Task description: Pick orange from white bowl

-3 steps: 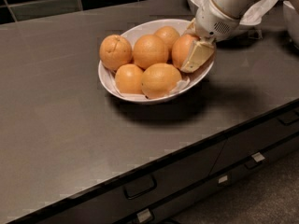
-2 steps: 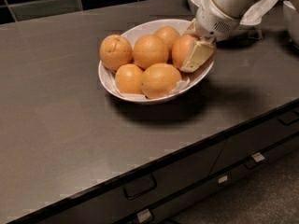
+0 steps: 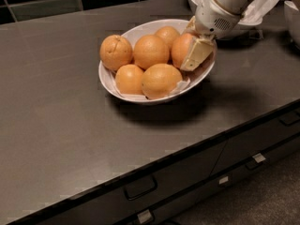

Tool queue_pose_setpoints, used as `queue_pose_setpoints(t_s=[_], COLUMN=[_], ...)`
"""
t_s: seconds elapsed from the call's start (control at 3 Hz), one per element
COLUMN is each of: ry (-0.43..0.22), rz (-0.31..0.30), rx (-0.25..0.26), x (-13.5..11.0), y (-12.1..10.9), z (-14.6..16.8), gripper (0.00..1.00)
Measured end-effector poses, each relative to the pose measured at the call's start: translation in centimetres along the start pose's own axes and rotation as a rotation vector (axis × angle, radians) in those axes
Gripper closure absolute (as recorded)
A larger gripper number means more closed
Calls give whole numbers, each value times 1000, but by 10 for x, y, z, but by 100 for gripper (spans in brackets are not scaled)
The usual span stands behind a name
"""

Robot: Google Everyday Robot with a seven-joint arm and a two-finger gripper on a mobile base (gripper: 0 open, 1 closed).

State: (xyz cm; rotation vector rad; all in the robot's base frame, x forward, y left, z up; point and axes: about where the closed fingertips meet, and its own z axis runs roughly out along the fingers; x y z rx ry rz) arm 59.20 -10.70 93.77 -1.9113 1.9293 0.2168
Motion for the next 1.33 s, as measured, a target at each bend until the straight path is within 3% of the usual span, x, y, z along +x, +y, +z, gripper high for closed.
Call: queue_pose_setpoints(t_s=[1.0, 1.33], ry=[31, 28], rz=[-73, -74], rx=[143, 147], x=[-45, -46], y=[-8, -9], z=[-73, -73], gripper=[100, 100])
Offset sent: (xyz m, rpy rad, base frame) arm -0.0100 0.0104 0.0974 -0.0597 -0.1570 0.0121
